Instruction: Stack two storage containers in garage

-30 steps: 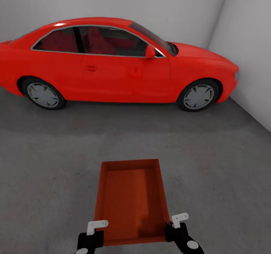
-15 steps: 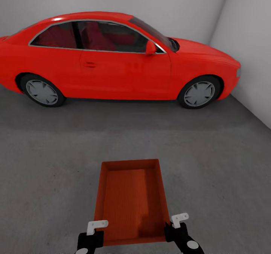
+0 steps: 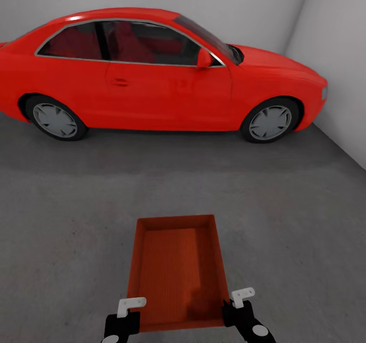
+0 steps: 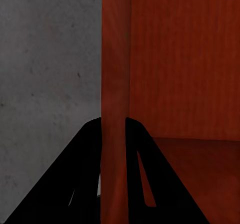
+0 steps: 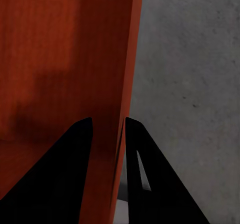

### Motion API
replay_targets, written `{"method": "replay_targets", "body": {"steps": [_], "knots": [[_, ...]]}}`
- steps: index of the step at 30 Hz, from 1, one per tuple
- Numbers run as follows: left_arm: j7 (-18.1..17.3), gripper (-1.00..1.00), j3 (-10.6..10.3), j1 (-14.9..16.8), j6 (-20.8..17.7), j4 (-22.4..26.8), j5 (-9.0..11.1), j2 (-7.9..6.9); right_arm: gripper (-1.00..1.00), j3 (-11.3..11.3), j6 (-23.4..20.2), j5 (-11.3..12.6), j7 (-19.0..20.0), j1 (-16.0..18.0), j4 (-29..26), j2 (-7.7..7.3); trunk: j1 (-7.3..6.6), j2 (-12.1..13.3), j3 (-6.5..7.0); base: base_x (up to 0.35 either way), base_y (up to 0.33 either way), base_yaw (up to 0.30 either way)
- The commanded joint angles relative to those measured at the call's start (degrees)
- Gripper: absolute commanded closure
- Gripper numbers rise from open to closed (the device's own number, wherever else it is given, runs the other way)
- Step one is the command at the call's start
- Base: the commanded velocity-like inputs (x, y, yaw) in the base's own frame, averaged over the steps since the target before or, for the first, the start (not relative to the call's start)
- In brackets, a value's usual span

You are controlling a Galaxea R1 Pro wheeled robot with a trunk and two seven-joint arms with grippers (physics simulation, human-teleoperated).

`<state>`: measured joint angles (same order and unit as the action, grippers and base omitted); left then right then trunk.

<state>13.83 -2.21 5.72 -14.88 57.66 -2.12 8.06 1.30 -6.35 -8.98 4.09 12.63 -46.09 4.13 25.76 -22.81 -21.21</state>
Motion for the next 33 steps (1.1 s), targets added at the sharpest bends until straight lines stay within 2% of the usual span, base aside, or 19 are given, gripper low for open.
{"method": "replay_targets", "body": {"steps": [1, 20, 26, 33], "knots": [[-1.09, 1.0, -0.16, 0.0, -0.3, 0.0, 3.97, 1.25, 1.0, -0.51, 2.31, 3.27, -2.24, 0.03, -0.31, 0.09, 0.02, -0.11, -0.19, 0.0, 0.0, 0.0], [-1.09, 1.0, -0.16, 0.0, -0.33, 0.0, 3.97, 1.25, 1.0, -0.51, 2.31, 3.27, -2.24, 0.03, -0.31, 0.1, 0.02, -0.11, -1.97, 0.0, 0.0, 0.0], [-1.09, 1.0, -0.16, 0.0, -0.33, 0.0, 3.97, 1.25, 1.0, -0.51, 2.31, 3.27, -2.24, 0.03, -0.31, 0.1, 0.02, -0.11, -2.16, 0.0, 0.0, 0.0], [-1.12, 1.0, -0.16, 0.0, -0.33, 0.0, 3.97, 1.25, 1.0, -0.51, 2.31, 3.27, -2.24, 0.03, -0.31, 0.09, 1.56, -2.91, -3.43, 0.0, 0.0, 0.0]]}}
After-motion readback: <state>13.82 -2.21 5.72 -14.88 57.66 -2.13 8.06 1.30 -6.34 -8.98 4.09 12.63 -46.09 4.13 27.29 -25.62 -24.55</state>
